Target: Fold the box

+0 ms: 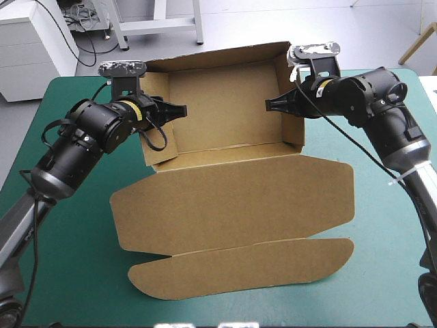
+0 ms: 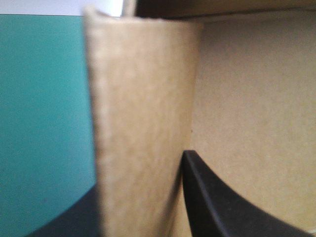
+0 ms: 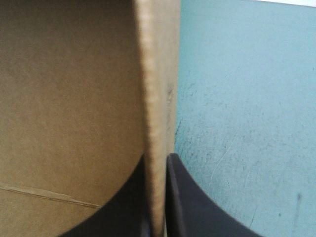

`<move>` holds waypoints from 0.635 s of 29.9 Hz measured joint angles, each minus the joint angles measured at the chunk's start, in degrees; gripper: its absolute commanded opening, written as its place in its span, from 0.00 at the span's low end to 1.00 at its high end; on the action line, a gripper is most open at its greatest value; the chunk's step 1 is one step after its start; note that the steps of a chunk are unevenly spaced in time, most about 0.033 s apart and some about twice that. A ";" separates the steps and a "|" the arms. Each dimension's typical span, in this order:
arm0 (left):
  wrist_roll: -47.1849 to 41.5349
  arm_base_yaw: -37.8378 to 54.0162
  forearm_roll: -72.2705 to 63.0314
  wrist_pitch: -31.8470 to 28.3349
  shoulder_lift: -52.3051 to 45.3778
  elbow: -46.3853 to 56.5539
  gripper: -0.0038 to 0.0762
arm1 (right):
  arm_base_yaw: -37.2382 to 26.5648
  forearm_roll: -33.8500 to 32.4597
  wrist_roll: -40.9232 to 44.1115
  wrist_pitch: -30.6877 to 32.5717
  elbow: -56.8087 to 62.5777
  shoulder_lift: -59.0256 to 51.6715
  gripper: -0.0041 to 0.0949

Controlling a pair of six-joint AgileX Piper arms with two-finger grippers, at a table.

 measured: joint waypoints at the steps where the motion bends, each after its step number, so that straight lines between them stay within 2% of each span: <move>1: 0.91 0.00 -0.41 1.45 1.34 -1.41 0.04 | 0.00 0.00 0.30 0.61 0.00 0.06 0.04; 7: 4.22 -0.11 -2.71 10.23 11.13 -11.22 0.04 | 0.00 -1.45 1.95 6.02 0.00 3.05 0.04; 10: 4.87 -0.11 -3.66 12.61 14.88 -13.48 0.04 | -0.05 -1.92 2.27 7.68 0.00 5.63 0.04; 19: 5.44 0.05 -5.47 13.78 18.42 -14.08 0.04 | -0.34 -2.46 2.39 9.82 0.00 9.95 0.04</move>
